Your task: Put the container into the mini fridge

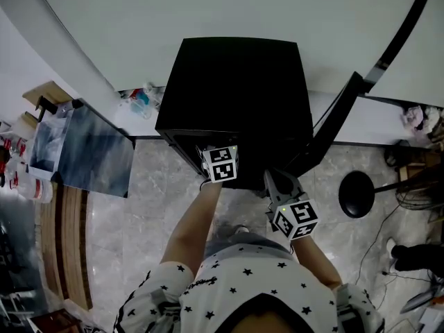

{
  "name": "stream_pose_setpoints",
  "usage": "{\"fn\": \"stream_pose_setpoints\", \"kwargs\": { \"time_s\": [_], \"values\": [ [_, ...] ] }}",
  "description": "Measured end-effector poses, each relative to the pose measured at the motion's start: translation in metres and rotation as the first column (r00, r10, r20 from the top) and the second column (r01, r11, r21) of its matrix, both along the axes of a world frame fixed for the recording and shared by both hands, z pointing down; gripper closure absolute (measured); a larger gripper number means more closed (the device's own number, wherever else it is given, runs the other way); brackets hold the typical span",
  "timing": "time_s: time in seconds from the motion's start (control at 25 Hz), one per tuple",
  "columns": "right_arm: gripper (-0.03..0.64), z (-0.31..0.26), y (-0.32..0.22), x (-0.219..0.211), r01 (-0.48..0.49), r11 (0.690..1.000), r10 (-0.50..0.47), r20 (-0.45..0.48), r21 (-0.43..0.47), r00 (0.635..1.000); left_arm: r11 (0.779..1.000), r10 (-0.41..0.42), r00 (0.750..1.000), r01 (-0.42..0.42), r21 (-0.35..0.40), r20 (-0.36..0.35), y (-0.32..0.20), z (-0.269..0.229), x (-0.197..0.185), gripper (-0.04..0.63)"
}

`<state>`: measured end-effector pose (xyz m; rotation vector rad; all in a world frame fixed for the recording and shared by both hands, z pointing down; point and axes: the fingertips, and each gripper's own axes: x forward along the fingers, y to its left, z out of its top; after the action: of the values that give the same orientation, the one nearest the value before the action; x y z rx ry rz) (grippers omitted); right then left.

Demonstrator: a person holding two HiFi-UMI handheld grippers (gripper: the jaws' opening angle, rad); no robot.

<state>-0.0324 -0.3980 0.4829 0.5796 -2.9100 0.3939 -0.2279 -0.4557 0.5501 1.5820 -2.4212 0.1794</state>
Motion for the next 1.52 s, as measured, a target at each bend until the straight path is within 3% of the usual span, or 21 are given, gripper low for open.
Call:
{"fn": "stream_pose_setpoints", "kwargs": {
  "time_s": [0.4,0.6,1.0,1.52],
  "values": [
    [0.624,-0.002,0.001,0.003,-0.01,1.0,0.01,0.002,-0.003,1.0,1.0,0.011,1.0,-0.01,0.01,-0.011,0.0,0.002,0.004,0.061],
    [0.624,-0.001,0.004,0.007,-0.017,1.0,0.017,-0.006,-0.008,1.0,0.998,0.032,0.999,-0.03,0.057,-0.02,0.0,-0.007,0.009,0.058],
    [0.623,0.0,0.017,0.009,-0.011,1.0,0.01,-0.016,-0.007,1.0,0.998,0.017,1.0,-0.017,0.053,-0.007,0.013,-0.01,0.012,0.043],
    [0.623,-0.006,0.051,0.033,-0.013,1.0,0.013,-0.008,0.015,1.0,0.997,0.063,0.996,-0.06,0.045,-0.063,0.069,-0.014,0.057,0.044]
  ]
}}
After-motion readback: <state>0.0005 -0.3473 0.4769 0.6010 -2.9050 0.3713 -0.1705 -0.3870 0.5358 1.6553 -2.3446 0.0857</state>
